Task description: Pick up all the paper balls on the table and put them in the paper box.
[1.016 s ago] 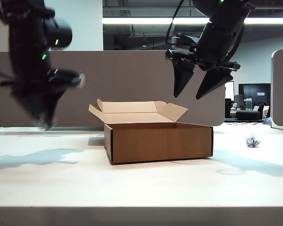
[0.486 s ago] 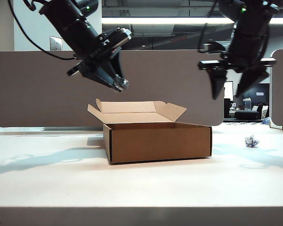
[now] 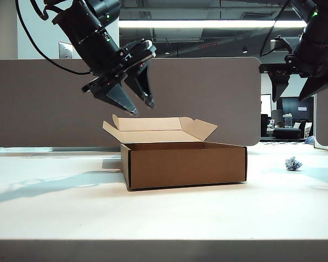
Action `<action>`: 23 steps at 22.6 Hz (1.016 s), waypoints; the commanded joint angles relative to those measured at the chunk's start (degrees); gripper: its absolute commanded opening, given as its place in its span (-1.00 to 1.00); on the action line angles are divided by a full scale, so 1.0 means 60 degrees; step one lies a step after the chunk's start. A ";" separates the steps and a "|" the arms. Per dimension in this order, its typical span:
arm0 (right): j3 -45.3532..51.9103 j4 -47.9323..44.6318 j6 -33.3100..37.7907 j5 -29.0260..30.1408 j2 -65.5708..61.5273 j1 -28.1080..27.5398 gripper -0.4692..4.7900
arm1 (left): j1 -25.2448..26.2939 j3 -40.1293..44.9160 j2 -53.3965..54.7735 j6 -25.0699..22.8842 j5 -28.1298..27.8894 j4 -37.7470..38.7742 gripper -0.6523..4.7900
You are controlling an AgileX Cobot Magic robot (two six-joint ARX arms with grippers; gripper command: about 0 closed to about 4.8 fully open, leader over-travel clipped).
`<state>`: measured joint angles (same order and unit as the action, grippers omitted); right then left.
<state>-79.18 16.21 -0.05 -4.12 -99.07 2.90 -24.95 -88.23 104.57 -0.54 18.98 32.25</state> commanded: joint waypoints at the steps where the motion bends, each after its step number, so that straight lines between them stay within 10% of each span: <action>1: -0.0058 0.0011 -0.0029 -0.0441 -0.0393 0.0015 0.43 | -0.0004 -0.0022 -0.0153 -0.0015 0.0459 0.0000 0.06; 23: -0.0055 -0.0029 0.0044 -0.0616 -0.2284 -0.0277 0.34 | -0.0004 -0.0029 -0.0233 -0.0415 0.0073 0.0036 0.06</action>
<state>-79.13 16.99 0.14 -7.86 -113.12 1.19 -24.93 -88.25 103.55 -2.72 20.25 32.77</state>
